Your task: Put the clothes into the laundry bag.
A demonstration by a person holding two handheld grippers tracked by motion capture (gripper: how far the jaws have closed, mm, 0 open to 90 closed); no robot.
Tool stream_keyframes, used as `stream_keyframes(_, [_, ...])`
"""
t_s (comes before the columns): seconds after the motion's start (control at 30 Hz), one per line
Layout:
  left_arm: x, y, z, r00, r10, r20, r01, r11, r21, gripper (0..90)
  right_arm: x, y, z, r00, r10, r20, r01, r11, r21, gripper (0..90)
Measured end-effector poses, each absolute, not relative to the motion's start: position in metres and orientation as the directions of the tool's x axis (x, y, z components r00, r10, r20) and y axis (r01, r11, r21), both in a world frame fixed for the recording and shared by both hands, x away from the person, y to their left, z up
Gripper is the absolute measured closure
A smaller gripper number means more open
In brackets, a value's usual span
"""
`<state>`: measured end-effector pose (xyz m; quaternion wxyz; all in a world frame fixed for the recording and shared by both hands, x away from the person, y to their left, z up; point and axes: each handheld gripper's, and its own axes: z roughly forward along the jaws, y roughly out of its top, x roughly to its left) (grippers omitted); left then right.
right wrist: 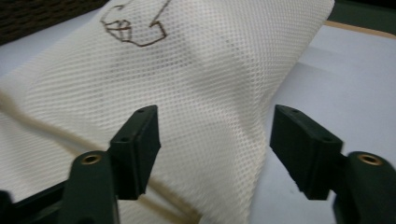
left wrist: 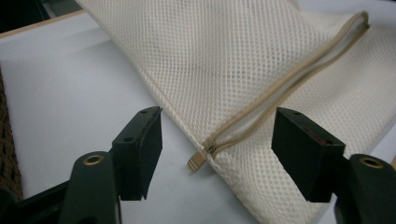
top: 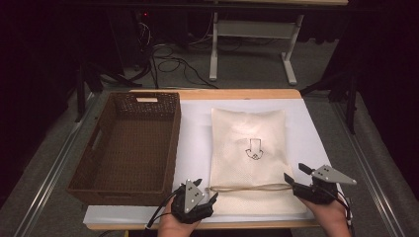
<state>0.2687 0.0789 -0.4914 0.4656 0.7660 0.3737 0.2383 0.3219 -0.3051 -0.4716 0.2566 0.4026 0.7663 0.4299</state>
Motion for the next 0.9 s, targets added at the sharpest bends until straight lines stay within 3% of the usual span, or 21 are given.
stream_keyframes(0.17, [0.272, 0.082, -0.487, 0.624, 0.782, -0.009, 0.341, -0.262, 0.903, 24.5, 0.302, -0.306, -0.469, -0.538, 0.842, -0.036, 0.388, 0.285, 0.876, 9.5])
stream_keyframes(0.27, [0.276, 0.082, -0.488, 0.619, 0.785, -0.02, 0.365, -0.265, 0.893, 12.7, 0.297, -0.307, -0.47, -0.526, 0.85, -0.03, 0.395, 0.276, 0.876, 0.1])
stream_keyframes(0.33, [0.277, 0.081, -0.489, 0.607, 0.795, -0.012, 0.376, -0.273, 0.886, 4.1, 0.296, -0.308, -0.47, -0.522, 0.852, -0.034, 0.39, 0.273, 0.879, 0.1])
stream_keyframes(0.4, [0.278, 0.081, -0.49, 0.605, 0.796, -0.012, 0.378, -0.274, 0.885, 1.0, 0.296, -0.309, -0.469, -0.518, 0.855, -0.033, 0.384, 0.267, 0.884, 0.0])
stream_keyframes(0.9, [0.278, 0.08, -0.491, 0.605, 0.797, -0.008, 0.38, -0.28, 0.882, 1.0, 0.296, -0.31, -0.468, -0.516, 0.856, -0.039, 0.375, 0.267, 0.888, 0.0])
